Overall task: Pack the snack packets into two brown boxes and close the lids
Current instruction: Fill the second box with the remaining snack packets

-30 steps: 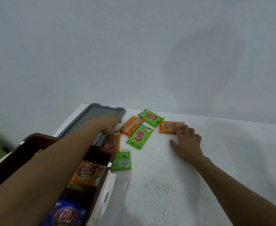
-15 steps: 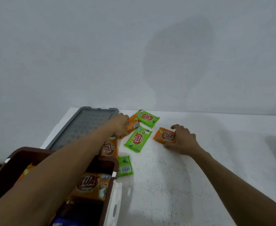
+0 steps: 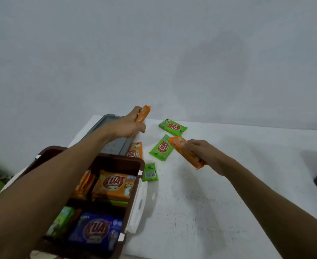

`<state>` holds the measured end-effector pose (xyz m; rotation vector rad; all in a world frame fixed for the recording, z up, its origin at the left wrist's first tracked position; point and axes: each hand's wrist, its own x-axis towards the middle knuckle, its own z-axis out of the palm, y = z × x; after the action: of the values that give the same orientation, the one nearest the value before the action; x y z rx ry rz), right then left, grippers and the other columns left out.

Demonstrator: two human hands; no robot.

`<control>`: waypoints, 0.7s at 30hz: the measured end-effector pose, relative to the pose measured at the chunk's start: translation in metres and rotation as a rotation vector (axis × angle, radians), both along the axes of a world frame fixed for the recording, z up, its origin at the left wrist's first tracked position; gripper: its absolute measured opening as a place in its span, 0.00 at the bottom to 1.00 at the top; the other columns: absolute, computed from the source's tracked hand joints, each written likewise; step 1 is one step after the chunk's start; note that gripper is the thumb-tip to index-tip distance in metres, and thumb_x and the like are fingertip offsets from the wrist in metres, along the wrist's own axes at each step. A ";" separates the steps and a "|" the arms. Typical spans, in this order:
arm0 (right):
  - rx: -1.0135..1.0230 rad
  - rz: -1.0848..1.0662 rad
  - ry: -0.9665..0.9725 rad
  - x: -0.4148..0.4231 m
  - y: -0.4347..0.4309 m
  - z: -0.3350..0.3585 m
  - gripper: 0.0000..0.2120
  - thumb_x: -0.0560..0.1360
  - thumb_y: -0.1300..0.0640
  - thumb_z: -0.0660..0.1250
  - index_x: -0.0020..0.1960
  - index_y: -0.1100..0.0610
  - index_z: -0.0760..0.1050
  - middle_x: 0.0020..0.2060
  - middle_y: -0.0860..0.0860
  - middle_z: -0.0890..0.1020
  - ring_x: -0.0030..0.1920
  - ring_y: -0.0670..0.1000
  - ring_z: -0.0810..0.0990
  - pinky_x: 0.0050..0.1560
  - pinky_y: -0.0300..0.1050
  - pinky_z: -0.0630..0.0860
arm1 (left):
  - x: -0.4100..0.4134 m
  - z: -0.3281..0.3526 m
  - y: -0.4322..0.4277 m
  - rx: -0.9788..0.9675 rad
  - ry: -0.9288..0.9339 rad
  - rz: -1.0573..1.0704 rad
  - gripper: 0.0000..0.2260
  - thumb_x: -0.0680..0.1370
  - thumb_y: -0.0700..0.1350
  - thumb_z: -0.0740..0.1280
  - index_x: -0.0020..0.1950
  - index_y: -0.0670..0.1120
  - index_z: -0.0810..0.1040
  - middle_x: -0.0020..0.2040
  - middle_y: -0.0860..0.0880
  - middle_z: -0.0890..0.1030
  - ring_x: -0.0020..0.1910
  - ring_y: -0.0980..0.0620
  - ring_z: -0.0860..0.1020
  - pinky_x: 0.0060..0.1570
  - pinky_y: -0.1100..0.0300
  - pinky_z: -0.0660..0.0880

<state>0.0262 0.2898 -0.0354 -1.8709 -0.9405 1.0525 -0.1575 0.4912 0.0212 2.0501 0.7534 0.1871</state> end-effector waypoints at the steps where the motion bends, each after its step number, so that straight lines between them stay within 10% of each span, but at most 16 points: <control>1: 0.026 0.020 0.035 -0.007 -0.001 0.006 0.18 0.77 0.42 0.64 0.58 0.54 0.78 0.44 0.52 0.80 0.40 0.50 0.78 0.39 0.43 0.75 | -0.009 0.003 -0.003 -0.003 -0.015 -0.012 0.15 0.77 0.45 0.67 0.59 0.46 0.66 0.37 0.49 0.68 0.31 0.54 0.67 0.28 0.64 0.65; 7: 0.088 0.075 -0.029 -0.053 0.006 0.039 0.11 0.79 0.49 0.64 0.60 0.47 0.75 0.52 0.48 0.81 0.50 0.47 0.82 0.53 0.44 0.78 | -0.064 0.020 -0.004 0.077 0.052 -0.137 0.28 0.75 0.68 0.59 0.65 0.50 0.71 0.62 0.51 0.75 0.61 0.52 0.74 0.57 0.61 0.69; 21: 0.084 0.266 -0.308 -0.183 0.020 0.071 0.12 0.78 0.51 0.67 0.61 0.48 0.75 0.52 0.47 0.83 0.50 0.46 0.83 0.51 0.45 0.81 | -0.186 0.014 0.031 0.243 0.216 -0.481 0.04 0.83 0.50 0.59 0.51 0.52 0.72 0.46 0.50 0.77 0.44 0.52 0.76 0.46 0.51 0.75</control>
<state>-0.1564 0.3096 0.0360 -1.9062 -1.4217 0.8717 -0.3437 0.5221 0.0353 2.4459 0.3548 -0.2296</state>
